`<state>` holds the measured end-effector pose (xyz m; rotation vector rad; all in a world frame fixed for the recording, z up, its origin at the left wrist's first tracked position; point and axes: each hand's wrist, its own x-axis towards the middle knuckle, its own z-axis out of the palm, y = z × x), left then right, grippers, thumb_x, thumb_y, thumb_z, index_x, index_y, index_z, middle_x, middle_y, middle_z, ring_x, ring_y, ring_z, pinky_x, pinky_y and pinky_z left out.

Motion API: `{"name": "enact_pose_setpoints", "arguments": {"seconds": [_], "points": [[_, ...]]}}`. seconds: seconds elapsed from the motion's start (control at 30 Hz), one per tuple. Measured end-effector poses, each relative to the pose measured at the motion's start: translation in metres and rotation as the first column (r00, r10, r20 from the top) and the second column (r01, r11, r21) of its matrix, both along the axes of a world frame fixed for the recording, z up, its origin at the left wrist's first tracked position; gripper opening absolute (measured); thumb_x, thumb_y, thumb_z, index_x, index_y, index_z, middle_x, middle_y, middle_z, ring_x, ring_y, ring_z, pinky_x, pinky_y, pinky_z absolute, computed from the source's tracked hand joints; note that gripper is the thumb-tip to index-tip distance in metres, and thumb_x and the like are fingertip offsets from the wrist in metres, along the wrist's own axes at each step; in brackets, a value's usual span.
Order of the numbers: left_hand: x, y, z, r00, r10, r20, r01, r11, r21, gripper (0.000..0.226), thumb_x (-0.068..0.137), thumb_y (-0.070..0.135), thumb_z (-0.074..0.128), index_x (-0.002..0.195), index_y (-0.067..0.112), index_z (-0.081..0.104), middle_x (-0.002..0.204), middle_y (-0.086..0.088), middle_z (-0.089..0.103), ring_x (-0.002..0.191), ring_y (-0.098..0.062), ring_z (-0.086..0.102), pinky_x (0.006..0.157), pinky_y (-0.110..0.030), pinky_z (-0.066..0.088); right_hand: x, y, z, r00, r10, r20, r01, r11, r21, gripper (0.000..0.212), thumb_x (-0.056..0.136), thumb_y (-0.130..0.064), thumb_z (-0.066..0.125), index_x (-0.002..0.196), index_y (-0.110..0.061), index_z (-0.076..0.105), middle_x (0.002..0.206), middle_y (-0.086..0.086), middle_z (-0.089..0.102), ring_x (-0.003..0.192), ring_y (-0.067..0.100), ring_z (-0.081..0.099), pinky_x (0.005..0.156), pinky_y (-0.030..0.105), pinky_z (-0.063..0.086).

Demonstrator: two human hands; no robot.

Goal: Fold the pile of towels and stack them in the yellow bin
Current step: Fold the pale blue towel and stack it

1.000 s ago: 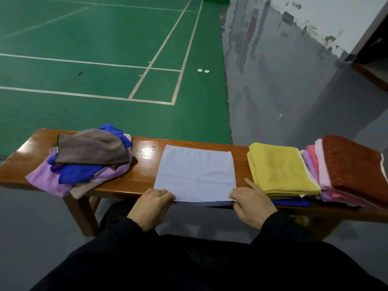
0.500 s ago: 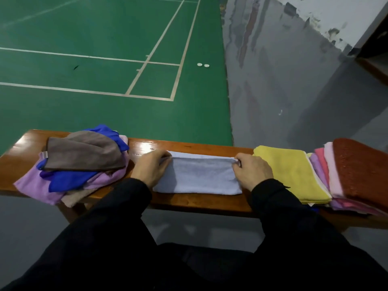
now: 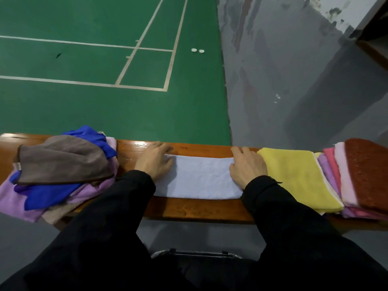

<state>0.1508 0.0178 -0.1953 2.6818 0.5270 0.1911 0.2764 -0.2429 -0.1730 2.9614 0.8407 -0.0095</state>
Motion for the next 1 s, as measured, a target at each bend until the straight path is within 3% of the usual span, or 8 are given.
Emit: {"name": "enact_pose_setpoints", "arguments": {"seconds": [0.07,0.17,0.3,0.43,0.57,0.73,0.9,1.0], "points": [[-0.011,-0.007,-0.004,0.996,0.047,0.081,-0.051,0.998,0.048,0.050,0.088,0.035,0.060,0.134,0.014,0.059,0.133,-0.011,0.059,0.125,-0.031,0.051,0.106,-0.043,0.041,-0.005,-0.001,-0.004,0.998,0.015,0.056,-0.021,0.994,0.108,0.052,0.095,-0.028,0.058,0.144,-0.017,0.046,0.134,0.011,0.058,0.112,0.029,0.060,0.092,0.038,0.051],[-0.030,-0.032,-0.012,0.974,0.117,0.192,-0.139,0.985,0.101,0.059,0.088,0.044,0.052,0.139,0.014,0.052,0.143,-0.009,0.050,0.134,-0.029,0.043,0.110,-0.047,0.038,-0.026,0.004,-0.009,0.978,0.174,0.117,-0.198,0.950,0.241,0.056,0.098,-0.032,0.054,0.151,-0.019,0.045,0.152,0.009,0.049,0.137,0.027,0.048,0.114,0.040,0.041],[-0.047,-0.051,-0.027,0.895,0.442,-0.050,-0.443,0.896,-0.005,0.069,0.089,0.060,0.058,0.139,0.014,0.047,0.145,-0.014,0.042,0.133,-0.037,0.038,0.108,-0.052,0.036,-0.058,0.013,-0.040,0.920,0.322,-0.225,-0.308,0.946,0.098,0.064,0.105,-0.058,0.027,0.163,-0.034,0.014,0.172,0.007,0.008,0.158,0.027,0.007,0.128,0.043,0.008],[-0.047,-0.050,-0.020,0.810,0.545,-0.215,-0.569,0.820,-0.068,0.056,0.088,0.057,0.059,0.124,0.014,0.056,0.137,-0.015,0.043,0.127,-0.038,0.039,0.106,-0.052,0.035,-0.060,0.012,-0.059,0.927,0.304,-0.220,-0.308,0.951,0.017,0.068,0.103,-0.065,0.010,0.162,-0.037,-0.007,0.171,0.004,-0.011,0.158,0.025,-0.011,0.127,0.045,-0.006],[-0.037,-0.049,-0.007,0.864,0.458,-0.207,-0.497,0.839,-0.219,0.034,0.094,0.036,0.053,0.109,0.007,0.061,0.118,-0.019,0.062,0.109,-0.042,0.057,0.086,-0.043,0.045,-0.069,0.008,-0.054,0.933,0.291,-0.210,-0.291,0.956,0.036,0.068,0.103,-0.065,0.013,0.162,-0.038,-0.003,0.172,0.004,-0.008,0.158,0.025,-0.010,0.126,0.044,-0.009],[-0.060,-0.046,0.012,0.853,0.521,0.004,-0.456,0.749,-0.481,0.017,0.091,0.020,0.063,0.097,0.010,0.050,0.089,-0.012,0.061,0.087,-0.034,0.061,0.071,-0.034,0.039,-0.094,-0.029,-0.047,0.951,0.292,-0.101,-0.230,0.886,0.403,0.071,0.100,-0.069,0.011,0.162,-0.035,0.016,0.171,0.002,0.015,0.158,0.020,0.004,0.127,0.043,0.004],[-0.057,-0.053,0.031,0.839,0.484,0.249,-0.235,0.735,-0.636,0.045,0.089,0.007,0.069,0.129,0.014,0.051,0.111,-0.002,0.061,0.089,-0.010,0.059,0.081,-0.022,0.050,-0.098,-0.060,-0.059,0.955,0.215,-0.204,-0.019,0.731,0.682,0.068,0.101,-0.063,0.030,0.160,-0.030,0.023,0.166,-0.003,0.028,0.154,0.016,0.022,0.124,0.043,0.026],[-0.035,-0.076,0.040,0.879,0.388,0.277,-0.147,0.773,-0.617,0.045,0.091,0.015,0.070,0.131,0.022,0.050,0.108,0.005,0.062,0.086,-0.009,0.062,0.076,-0.028,0.055,-0.096,-0.064,-0.056,0.908,0.198,-0.369,0.162,0.645,0.747,0.077,0.096,-0.069,0.035,0.161,-0.034,0.015,0.167,-0.007,0.022,0.153,0.010,0.021,0.124,0.040,0.025]]}}
